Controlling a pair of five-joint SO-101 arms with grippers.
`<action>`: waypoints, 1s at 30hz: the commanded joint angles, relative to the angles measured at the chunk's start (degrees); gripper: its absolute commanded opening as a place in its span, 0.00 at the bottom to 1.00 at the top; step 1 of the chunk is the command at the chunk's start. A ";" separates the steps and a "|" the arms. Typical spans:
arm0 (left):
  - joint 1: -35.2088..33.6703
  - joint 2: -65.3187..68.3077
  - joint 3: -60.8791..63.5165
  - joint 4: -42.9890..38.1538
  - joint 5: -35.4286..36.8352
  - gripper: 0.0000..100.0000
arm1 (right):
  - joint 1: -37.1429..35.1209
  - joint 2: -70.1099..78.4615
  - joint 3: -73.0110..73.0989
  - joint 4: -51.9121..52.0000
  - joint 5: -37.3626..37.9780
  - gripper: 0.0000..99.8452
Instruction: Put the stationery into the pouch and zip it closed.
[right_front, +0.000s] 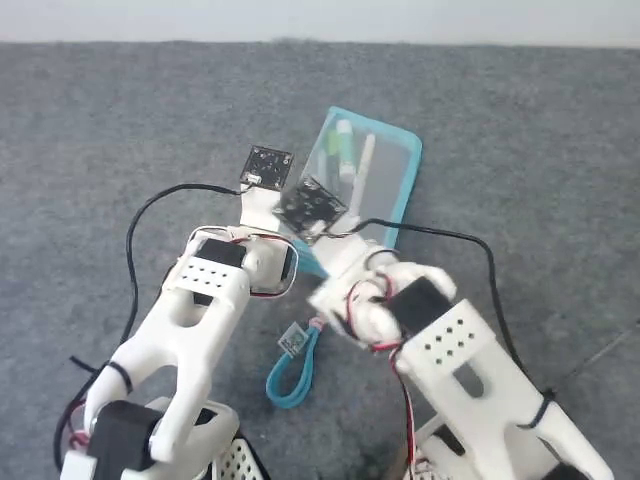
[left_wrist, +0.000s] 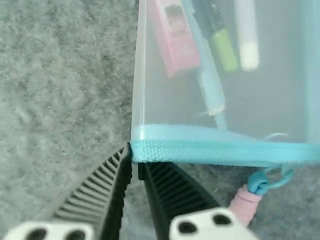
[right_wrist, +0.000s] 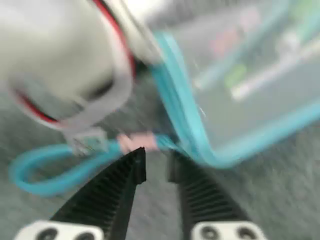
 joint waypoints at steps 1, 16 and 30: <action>-0.35 -1.32 -3.12 0.18 -0.26 0.01 | 8.13 -2.51 4.66 -4.79 8.35 0.24; 0.00 -1.32 -3.38 0.18 -0.53 0.01 | 10.15 -1.89 31.21 -42.51 41.41 0.15; -0.09 -1.32 -3.21 0.44 -0.53 0.01 | 10.07 -2.42 33.14 -36.00 47.82 0.15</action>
